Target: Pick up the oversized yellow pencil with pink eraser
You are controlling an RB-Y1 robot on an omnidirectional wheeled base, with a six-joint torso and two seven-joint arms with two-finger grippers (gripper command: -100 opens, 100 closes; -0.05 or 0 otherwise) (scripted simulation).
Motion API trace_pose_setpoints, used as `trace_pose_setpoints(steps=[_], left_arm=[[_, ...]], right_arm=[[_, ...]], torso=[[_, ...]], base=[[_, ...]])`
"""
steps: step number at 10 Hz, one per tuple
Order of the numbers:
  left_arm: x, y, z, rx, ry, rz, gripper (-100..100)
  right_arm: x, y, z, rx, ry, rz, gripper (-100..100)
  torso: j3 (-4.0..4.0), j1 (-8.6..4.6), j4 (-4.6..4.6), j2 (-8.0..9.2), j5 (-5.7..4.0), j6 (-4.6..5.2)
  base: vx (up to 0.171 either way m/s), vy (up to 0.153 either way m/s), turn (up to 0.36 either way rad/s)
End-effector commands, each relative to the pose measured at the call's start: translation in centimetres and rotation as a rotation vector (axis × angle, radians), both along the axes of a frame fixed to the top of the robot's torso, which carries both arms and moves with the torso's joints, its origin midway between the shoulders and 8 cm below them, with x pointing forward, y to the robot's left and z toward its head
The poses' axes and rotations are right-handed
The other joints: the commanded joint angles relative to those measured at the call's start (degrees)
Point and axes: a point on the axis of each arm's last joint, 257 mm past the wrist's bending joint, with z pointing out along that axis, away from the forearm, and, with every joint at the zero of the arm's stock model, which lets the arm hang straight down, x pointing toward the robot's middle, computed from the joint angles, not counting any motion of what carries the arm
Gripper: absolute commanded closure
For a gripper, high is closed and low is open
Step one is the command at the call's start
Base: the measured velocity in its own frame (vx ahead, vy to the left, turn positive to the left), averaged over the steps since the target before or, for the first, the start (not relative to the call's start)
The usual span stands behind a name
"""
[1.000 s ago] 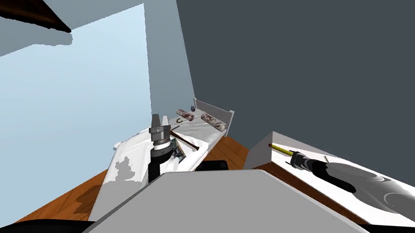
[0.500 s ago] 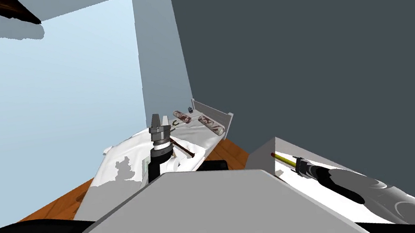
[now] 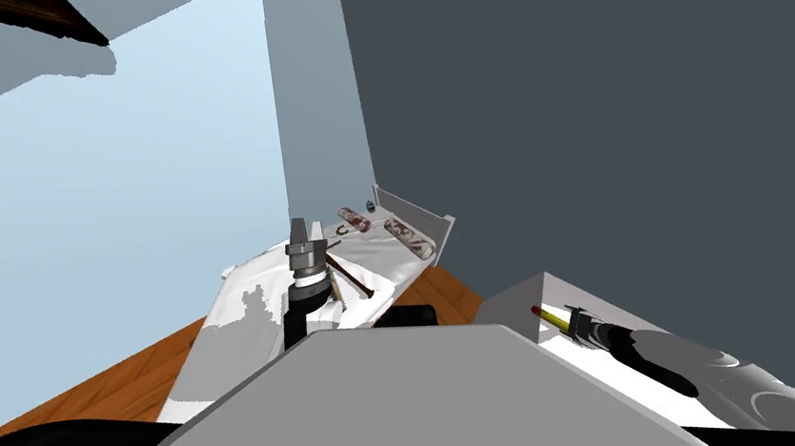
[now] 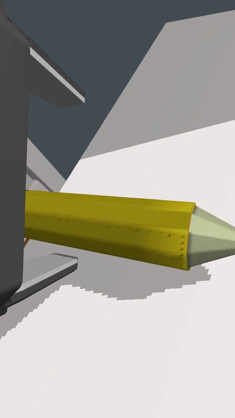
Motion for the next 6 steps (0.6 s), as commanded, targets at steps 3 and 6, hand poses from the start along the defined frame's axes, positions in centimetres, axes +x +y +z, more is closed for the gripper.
trace_pose_setpoints(steps=[3, 6], left_arm=[[0.0, 0.0, 0.0, 0.0, 0.0, 0.0, 0], [0.0, 0.0, 0.0, 0.0, 0.0, 0.0, 0]], right_arm=[[-2.3, -1.4, -0.6, -0.001, -0.001, -0.105, -100], [-4.1, -2.4, -1.0, -0.004, -0.002, -0.186, -100]], torso=[[0.11, 0.01, 0.05, 0.16, -0.01, 0.05], [0.04, 0.07, 0.02, 0.05, 0.01, 0.03]], base=[[-0.151, -0.023, 0.264], [-0.126, 0.003, 0.273]])
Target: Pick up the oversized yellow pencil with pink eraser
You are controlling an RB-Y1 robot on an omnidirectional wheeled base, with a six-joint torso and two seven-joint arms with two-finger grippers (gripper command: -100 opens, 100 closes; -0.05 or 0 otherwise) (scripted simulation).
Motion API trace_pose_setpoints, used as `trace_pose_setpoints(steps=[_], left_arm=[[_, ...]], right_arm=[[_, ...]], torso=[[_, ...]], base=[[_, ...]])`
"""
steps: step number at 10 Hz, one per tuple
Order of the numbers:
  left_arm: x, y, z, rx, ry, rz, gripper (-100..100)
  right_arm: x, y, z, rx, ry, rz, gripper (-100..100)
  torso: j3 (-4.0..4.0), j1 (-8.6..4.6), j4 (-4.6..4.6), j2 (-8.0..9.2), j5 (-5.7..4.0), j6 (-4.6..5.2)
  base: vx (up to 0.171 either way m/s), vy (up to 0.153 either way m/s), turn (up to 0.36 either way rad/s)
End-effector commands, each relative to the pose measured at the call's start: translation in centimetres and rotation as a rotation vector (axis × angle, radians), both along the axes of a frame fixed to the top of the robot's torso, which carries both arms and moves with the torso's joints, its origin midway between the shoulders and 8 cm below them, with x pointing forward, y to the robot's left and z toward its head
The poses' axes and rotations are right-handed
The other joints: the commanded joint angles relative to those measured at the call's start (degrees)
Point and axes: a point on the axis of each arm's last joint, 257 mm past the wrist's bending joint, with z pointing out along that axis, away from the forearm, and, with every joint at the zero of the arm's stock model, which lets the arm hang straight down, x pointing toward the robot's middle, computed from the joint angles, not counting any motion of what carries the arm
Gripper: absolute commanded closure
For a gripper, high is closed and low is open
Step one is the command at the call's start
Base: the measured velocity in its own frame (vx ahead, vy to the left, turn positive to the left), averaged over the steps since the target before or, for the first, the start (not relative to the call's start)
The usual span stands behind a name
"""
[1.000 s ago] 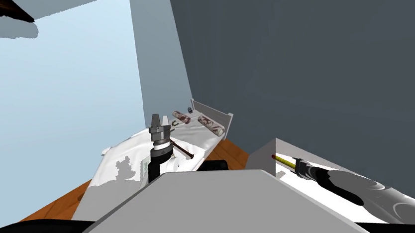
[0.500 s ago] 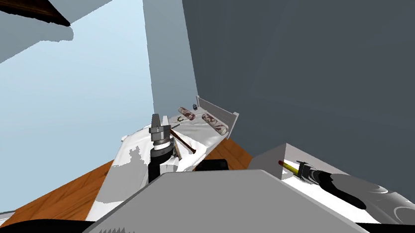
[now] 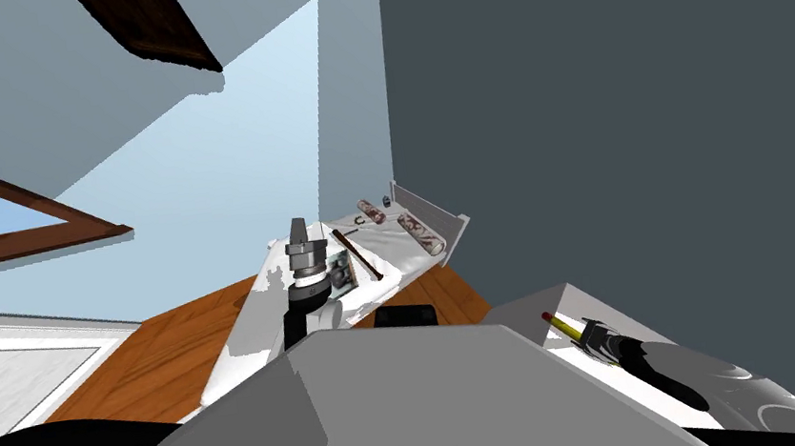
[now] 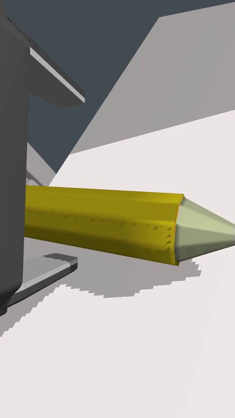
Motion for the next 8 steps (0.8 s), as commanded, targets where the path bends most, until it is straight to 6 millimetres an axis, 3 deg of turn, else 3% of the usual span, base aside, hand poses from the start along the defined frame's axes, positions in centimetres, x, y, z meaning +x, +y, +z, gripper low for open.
trace_pose_setpoints(steps=[1, 2, 3, 7, 8], left_arm=[[0.0, 0.0, 0.0, 0.0, 0.0, 0.0, 0], [0.0, 0.0, 0.0, 0.0, 0.0, 0.0, 0], [0.0, 0.01, -0.01, 0.0, 0.0, 0.0, 0], [-0.01, 0.01, -0.01, 0.0, 0.0, 0.0, 0], [-0.01, 0.01, -0.01, 0.0, 0.0, 0.0, 0]], right_arm=[[-1.12, -0.53, -0.23, -0.002, 0.0, -0.043, -100], [-0.75, -0.26, -0.1, 0.0, 0.001, -0.025, -100], [-0.8, -0.3, -0.1, -0.001, 0.0, -0.029, 100], [-0.79, -0.3, -0.09, 0.0, -0.001, -0.029, 100], [-0.8, -0.3, -0.1, 0.0, 0.0, -0.029, 0]], torso=[[0.0, 0.0, 0.0, 0.0, 0.0, 0.0], [-0.01, 0.01, 0.0, -0.03, 0.01, 0.01], [-0.12, -0.03, -0.04, -0.22, 0.0, 0.07], [-0.29, -0.07, -0.12, -0.49, -0.01, 0.04], [-0.29, -0.06, -0.12, -0.5, -0.01, 0.05]], base=[[-0.12, 0.012, 0.298], [-0.048, 0.004, 0.05], [-0.01, 0.002, -0.016], [-0.001, 0.001, -0.001], [0.0, 0.0, 0.0]])
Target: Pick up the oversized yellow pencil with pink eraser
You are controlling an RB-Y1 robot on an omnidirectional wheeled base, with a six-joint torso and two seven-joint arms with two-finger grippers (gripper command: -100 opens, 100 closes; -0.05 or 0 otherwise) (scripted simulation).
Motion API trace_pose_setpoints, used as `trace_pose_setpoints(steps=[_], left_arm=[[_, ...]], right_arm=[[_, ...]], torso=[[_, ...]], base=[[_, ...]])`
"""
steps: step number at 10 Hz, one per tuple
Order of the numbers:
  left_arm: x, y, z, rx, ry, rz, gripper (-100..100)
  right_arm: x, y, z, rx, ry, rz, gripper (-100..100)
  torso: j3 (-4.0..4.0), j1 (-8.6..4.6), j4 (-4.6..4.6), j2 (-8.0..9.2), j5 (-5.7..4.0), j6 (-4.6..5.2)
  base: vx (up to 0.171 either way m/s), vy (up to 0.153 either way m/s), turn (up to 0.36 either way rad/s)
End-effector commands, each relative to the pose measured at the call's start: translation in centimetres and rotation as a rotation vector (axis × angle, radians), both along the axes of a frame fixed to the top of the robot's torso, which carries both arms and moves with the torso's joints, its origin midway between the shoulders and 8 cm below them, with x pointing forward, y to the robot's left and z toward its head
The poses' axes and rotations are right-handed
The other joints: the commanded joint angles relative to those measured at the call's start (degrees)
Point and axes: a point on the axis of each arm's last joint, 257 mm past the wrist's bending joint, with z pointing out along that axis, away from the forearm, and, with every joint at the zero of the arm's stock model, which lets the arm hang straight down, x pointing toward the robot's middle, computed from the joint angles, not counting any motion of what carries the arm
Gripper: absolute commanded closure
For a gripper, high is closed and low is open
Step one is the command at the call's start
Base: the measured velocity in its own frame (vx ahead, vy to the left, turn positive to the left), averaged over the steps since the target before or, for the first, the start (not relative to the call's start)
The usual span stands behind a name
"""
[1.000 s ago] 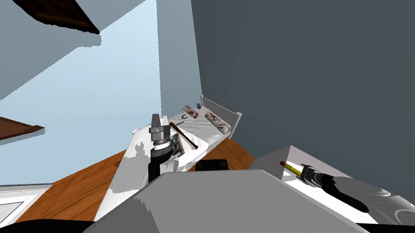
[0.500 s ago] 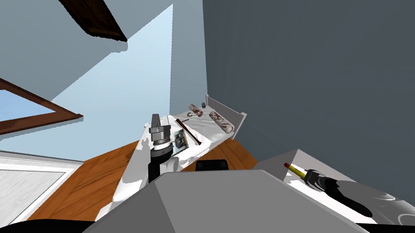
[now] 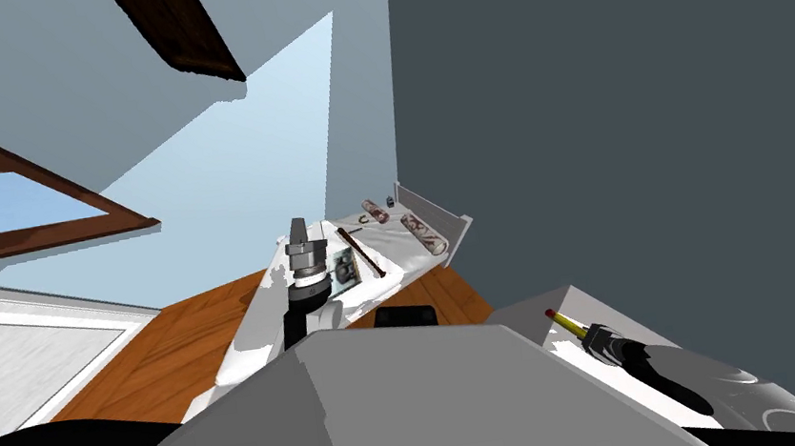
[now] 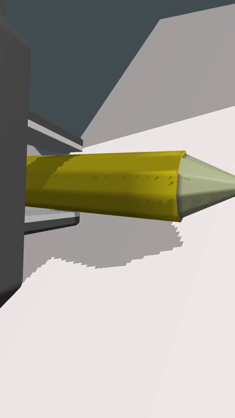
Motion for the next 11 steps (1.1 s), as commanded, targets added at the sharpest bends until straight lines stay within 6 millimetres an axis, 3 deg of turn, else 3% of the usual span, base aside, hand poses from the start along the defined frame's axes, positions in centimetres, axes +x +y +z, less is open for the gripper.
trace_pose_setpoints(steps=[1, 9, 10, 11], left_arm=[[0.0, 0.0, 0.0, 0.0, 0.0, 0.0, 0], [0.0, 0.0, 0.0, 0.0, 0.0, 0.0, 0], [0.0, 0.0, 0.0, 0.0, 0.0, 0.0, 0], [0.0, 0.0, 0.0, 0.0, 0.0, 0.0, 0]], right_arm=[[0.9, 0.4, 0.2, 0.001, 0.001, 0.039, 100], [5.6, 3.4, 1.7, 0.003, 0.001, 0.258, 100], [5.2, 2.9, 1.6, 0.003, 0.0, 0.237, 100], [5.2, 3.0, 1.6, 0.003, 0.001, 0.242, 0]], torso=[[0.0, 0.0, 0.0, 0.0, 0.0, 0.0], [-0.23, 0.08, -0.08, -0.41, 0.05, 0.01], [-0.23, 0.08, -0.08, -0.41, 0.06, 0.01], [-0.15, 0.03, -0.05, -0.25, 0.04, -0.08]], base=[[0.093, -0.021, -0.313], [0.134, 0.01, -0.295], [0.049, 0.013, -0.052], [0.008, 0.003, 0.009]])
